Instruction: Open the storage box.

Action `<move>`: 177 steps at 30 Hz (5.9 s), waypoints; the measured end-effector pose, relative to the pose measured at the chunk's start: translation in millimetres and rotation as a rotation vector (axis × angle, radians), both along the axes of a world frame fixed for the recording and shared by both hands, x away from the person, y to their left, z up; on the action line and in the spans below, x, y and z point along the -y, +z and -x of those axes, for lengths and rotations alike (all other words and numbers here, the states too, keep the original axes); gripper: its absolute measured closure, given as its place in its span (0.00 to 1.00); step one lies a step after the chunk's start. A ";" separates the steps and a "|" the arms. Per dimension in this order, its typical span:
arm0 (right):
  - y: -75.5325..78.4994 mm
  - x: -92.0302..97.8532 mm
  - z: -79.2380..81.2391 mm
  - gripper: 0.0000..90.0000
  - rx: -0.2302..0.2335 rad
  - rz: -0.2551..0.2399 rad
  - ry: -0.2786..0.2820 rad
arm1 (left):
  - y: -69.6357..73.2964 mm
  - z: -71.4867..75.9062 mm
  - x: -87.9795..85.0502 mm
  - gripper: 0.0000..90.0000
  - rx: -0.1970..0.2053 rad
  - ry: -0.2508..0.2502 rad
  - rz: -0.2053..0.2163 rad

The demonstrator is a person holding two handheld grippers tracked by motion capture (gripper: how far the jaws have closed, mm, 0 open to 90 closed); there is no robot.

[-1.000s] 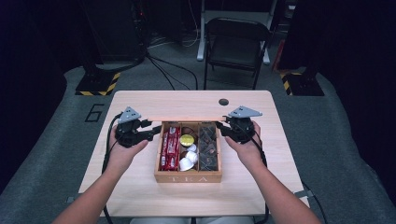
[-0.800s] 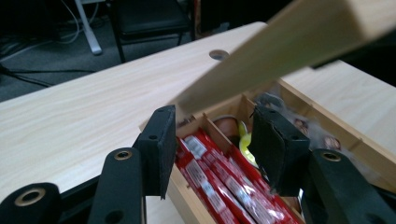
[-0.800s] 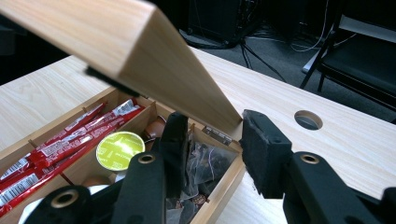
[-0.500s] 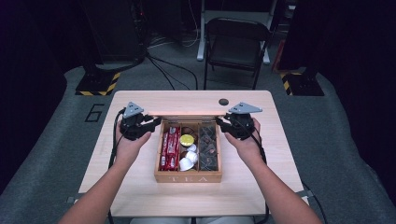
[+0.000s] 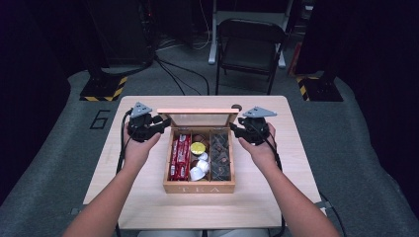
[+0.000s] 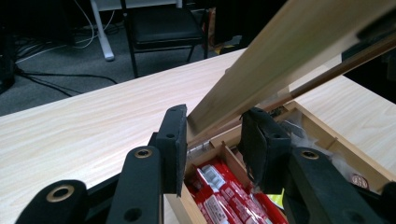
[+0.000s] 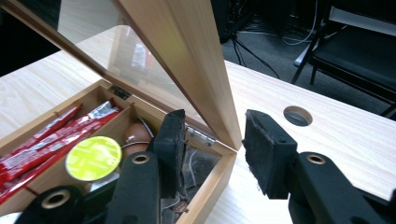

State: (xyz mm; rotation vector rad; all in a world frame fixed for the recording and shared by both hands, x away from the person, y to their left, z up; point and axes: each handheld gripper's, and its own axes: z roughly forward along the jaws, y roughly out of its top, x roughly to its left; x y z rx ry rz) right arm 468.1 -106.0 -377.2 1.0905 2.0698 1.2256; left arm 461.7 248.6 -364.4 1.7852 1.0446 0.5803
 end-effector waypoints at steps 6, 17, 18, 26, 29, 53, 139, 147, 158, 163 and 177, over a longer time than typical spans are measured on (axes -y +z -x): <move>-7.4 -0.8 -9.6 0.64 -0.005 0.004 -0.005 | 2.9 -7.5 0.1 0.68 -0.007 0.011 0.022; -25.3 -10.4 -29.5 0.63 -0.021 0.042 -0.020 | 4.4 -18.0 0.7 0.69 -0.006 0.033 0.060; -27.2 -11.0 -31.2 0.63 -0.023 0.043 -0.021 | 4.3 -19.0 0.6 0.69 -0.005 0.034 0.063; -37.9 -15.6 -43.3 0.63 -0.033 0.041 -0.029 | 6.0 -23.8 0.7 0.69 -0.014 0.033 0.058; -41.5 -16.8 -47.2 0.63 -0.042 0.034 -0.035 | 6.0 -24.9 0.7 0.69 -0.015 0.035 0.059; -51.7 -21.4 -56.3 0.69 -0.045 0.042 -0.061 | 7.7 -27.9 1.5 0.69 -0.021 0.039 0.050; -48.0 -22.0 -77.2 0.72 -0.159 -0.041 -0.132 | -32.6 56.7 -30.8 0.65 -0.085 -0.023 0.129; -49.3 -22.1 -84.0 0.72 -0.178 -0.044 -0.143 | -34.1 58.0 -32.5 0.65 -0.086 -0.018 0.125; -51.2 -18.4 -84.7 0.86 -0.178 -0.040 -0.156 | -34.2 58.8 -35.0 0.65 -0.087 -0.008 0.133; -52.1 -18.7 -84.1 0.84 -0.179 -0.047 -0.160 | -35.4 58.1 -35.2 0.65 -0.088 -0.007 0.135; -45.6 -34.0 -63.0 0.56 -0.157 -0.040 -0.087 | -36.8 56.0 -38.9 0.62 -0.095 0.003 0.137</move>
